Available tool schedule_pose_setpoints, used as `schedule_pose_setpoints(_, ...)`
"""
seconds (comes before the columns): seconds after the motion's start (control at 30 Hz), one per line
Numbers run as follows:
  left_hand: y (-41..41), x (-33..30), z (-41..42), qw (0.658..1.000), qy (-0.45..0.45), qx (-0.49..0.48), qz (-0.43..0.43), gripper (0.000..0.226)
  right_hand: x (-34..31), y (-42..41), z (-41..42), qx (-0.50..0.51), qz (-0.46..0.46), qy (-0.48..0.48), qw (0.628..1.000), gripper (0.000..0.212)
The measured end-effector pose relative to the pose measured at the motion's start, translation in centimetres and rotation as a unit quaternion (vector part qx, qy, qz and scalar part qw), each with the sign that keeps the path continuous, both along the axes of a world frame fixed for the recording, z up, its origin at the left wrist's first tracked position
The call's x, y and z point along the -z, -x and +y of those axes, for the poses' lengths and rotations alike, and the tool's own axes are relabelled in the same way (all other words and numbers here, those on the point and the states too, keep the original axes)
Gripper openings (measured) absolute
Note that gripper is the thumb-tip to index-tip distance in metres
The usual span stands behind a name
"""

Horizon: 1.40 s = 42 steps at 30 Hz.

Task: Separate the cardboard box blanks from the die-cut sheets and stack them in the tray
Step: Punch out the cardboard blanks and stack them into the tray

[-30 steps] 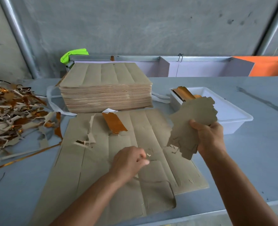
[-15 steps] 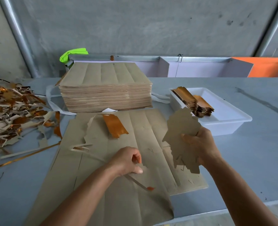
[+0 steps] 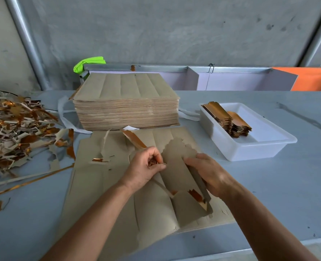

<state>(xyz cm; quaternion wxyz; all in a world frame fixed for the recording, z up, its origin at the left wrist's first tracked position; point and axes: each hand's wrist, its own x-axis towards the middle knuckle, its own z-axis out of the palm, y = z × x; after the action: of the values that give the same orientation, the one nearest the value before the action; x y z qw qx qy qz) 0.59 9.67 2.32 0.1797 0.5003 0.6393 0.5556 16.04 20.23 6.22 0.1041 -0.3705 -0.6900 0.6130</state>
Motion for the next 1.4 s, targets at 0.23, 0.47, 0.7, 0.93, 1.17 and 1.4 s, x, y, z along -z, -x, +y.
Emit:
schedule_pose_setpoints(0.23,-2.1,1.6,0.2,0.969,-0.017,-0.210,0.130,0.026,2.7,0.8,-1.1,0.061,-0.039,-0.137,0.988,0.013)
schedule_pose_setpoints(0.47,-3.9,6.3,-2.9,0.876,0.288,-0.215,0.323,0.070,3.8,0.1,-0.2,0.204,0.030,-0.056,0.977,0.013)
schedule_pose_setpoints(0.7,-2.2,6.2,-4.0,0.896,0.280,-0.107,0.326,0.065,1.6,-3.4,3.6,0.352,0.133,0.026,0.926,0.016)
schedule_pose_setpoints(0.93,-3.8,4.8,-3.6,0.876,0.322,-0.196,0.302,0.045,1.4,-4.3,3.8,0.343,0.182,0.037,0.921,0.011)
schedule_pose_setpoints(1.17,-3.6,4.5,-3.2,0.857,0.366,-0.198,0.304,0.038,2.6,-2.2,1.9,0.257,0.182,0.056,0.947,0.012)
schedule_pose_setpoints(1.4,-0.3,2.8,-4.0,0.874,0.361,-0.201,0.256,0.020,3.1,-1.2,1.0,0.233,0.167,0.081,0.955,0.009)
